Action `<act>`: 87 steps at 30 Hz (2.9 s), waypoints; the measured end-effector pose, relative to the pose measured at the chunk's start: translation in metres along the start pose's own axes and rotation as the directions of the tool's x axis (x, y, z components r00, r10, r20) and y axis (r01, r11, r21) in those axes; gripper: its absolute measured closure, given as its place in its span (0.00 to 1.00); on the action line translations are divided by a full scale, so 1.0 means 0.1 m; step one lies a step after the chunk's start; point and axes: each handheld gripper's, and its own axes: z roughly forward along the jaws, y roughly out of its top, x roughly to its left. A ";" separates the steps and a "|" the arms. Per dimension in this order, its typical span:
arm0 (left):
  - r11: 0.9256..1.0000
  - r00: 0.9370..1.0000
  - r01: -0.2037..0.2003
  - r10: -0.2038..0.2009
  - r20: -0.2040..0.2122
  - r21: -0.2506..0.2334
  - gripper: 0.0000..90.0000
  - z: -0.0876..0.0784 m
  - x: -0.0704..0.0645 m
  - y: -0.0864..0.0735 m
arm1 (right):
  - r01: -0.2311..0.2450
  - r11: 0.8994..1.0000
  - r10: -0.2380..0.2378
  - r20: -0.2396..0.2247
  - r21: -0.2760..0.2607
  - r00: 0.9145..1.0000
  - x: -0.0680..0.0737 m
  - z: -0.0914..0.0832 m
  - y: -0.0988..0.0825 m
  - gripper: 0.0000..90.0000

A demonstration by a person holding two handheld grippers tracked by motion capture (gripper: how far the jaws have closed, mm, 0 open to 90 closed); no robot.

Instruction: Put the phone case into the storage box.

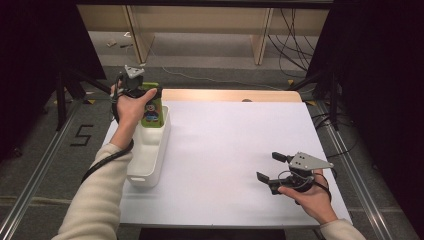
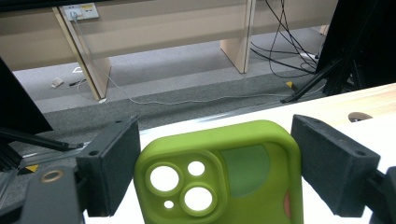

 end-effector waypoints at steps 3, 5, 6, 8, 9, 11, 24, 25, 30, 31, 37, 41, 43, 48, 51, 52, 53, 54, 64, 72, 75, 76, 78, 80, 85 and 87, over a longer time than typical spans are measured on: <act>1.000 1.000 -0.002 0.002 -0.003 0.001 0.19 0.01 0.01 0.00 | 0.000 1.000 0.000 -0.001 0.000 1.000 0.00 0.00 0.00 0.13; 1.000 1.000 -0.001 0.001 -0.005 0.002 0.19 0.01 0.01 0.00 | -0.001 1.000 0.001 0.000 0.001 1.000 0.00 0.00 0.00 0.12; 1.000 1.000 -0.002 0.002 -0.006 0.003 0.19 0.02 0.01 0.00 | -0.001 1.000 0.001 0.000 0.001 1.000 0.00 0.00 0.00 0.12; 1.000 1.000 -0.002 0.002 -0.006 0.004 0.19 0.02 0.01 0.00 | -0.001 1.000 0.001 -0.001 0.000 1.000 0.00 0.00 0.00 0.12; 1.000 1.000 -0.002 0.002 -0.008 0.005 0.19 0.02 0.01 0.01 | -0.001 1.000 0.001 -0.001 0.000 1.000 0.00 0.00 0.00 0.13; 1.000 1.000 0.000 0.000 -0.011 0.005 0.19 0.03 0.01 0.01 | 0.000 1.000 0.000 -0.001 0.000 1.000 0.00 0.00 0.00 0.12; 1.000 1.000 -0.024 0.024 -0.012 0.011 0.19 0.08 0.04 0.00 | 0.000 1.000 0.000 0.000 -0.001 1.000 0.00 0.00 0.00 0.13; 1.000 1.000 -0.023 0.023 -0.012 0.011 0.19 0.08 0.04 0.00 | 0.001 1.000 -0.001 -0.001 -0.002 1.000 0.00 0.00 0.00 0.12; 1.000 1.000 -0.021 0.021 -0.015 0.013 0.19 0.09 0.04 0.00 | 0.000 1.000 0.000 -0.001 -0.001 1.000 0.00 0.00 0.00 0.12; 1.000 1.000 -0.021 0.021 -0.016 0.014 0.19 0.10 0.04 0.00 | 0.000 1.000 0.000 0.000 -0.002 1.000 0.00 0.00 0.00 0.12; 1.000 1.000 -0.020 0.020 -0.017 0.017 0.19 0.12 0.05 0.00 | 0.000 1.000 0.000 0.001 -0.001 1.000 0.00 0.00 0.00 0.12; 1.000 1.000 -0.021 0.021 -0.016 0.021 0.19 0.13 0.05 -0.01 | 0.000 1.000 0.000 0.000 -0.001 1.000 0.00 0.00 0.00 0.13; 1.000 1.000 -0.020 0.021 -0.018 0.023 0.19 0.14 0.05 -0.02 | 0.000 1.000 0.000 0.000 0.000 1.000 0.00 0.00 0.00 0.12; 0.999 1.000 -0.021 0.021 -0.017 0.027 0.19 0.15 0.05 -0.02 | 0.000 1.000 0.000 0.000 -0.002 1.000 0.00 0.00 0.00 0.12; 0.999 1.000 -0.023 0.023 -0.019 0.031 0.19 0.17 0.06 -0.02 | 0.000 1.000 0.000 -0.001 -0.002 1.000 0.00 0.00 0.00 0.12; 0.999 1.000 -0.022 0.023 -0.020 0.031 0.19 0.17 0.06 -0.03 | 0.000 1.000 0.000 -0.001 -0.002 1.000 0.00 0.00 0.00 0.12; 0.999 1.000 -0.019 0.020 -0.022 0.033 0.19 0.17 0.07 -0.03 | 0.000 1.000 0.000 -0.001 -0.002 1.000 0.00 0.00 0.00 0.12; 0.999 1.000 -0.020 0.021 -0.022 0.035 0.19 0.18 0.07 -0.03 | 0.000 1.000 0.000 -0.001 -0.002 1.000 0.00 0.00 0.00 0.12; 0.999 1.000 -0.018 0.019 -0.024 0.041 0.19 0.21 0.08 -0.05 | 0.000 1.000 0.000 -0.001 -0.001 1.000 0.00 0.00 0.00 0.13; 0.999 1.000 -0.018 0.020 -0.024 0.044 0.19 0.22 0.08 -0.05 | 0.000 1.000 0.000 -0.001 -0.001 1.000 0.00 -0.01 0.00 0.12; 0.999 0.999 -0.018 0.019 -0.026 0.044 0.19 0.22 0.09 -0.05 | 0.000 1.000 0.000 -0.001 -0.002 1.000 0.00 0.00 0.00 0.12; 0.999 0.999 -0.018 0.019 -0.026 0.045 0.19 0.22 0.09 -0.06 | 0.000 1.000 0.000 -0.001 -0.001 1.000 0.00 -0.01 0.00 0.12; 0.999 0.999 -0.017 0.018 -0.026 0.047 0.19 0.23 0.09 -0.06 | 0.000 1.000 0.000 -0.001 -0.001 1.000 0.00 -0.01 0.00 0.12; 0.999 1.000 -0.017 0.018 -0.026 0.049 0.19 0.23 0.09 -0.07 | 0.000 1.000 0.000 -0.002 -0.002 1.000 0.00 0.00 0.00 0.13; 0.998 1.000 -0.016 0.017 -0.026 0.053 0.19 0.25 0.09 -0.07 | 0.000 1.000 0.000 -0.002 -0.001 1.000 0.00 -0.01 0.00 0.12; 0.998 1.000 -0.016 0.018 -0.026 0.054 0.19 0.26 0.10 -0.08 | 0.000 1.000 0.000 -0.002 -0.001 1.000 0.00 -0.01 0.00 0.12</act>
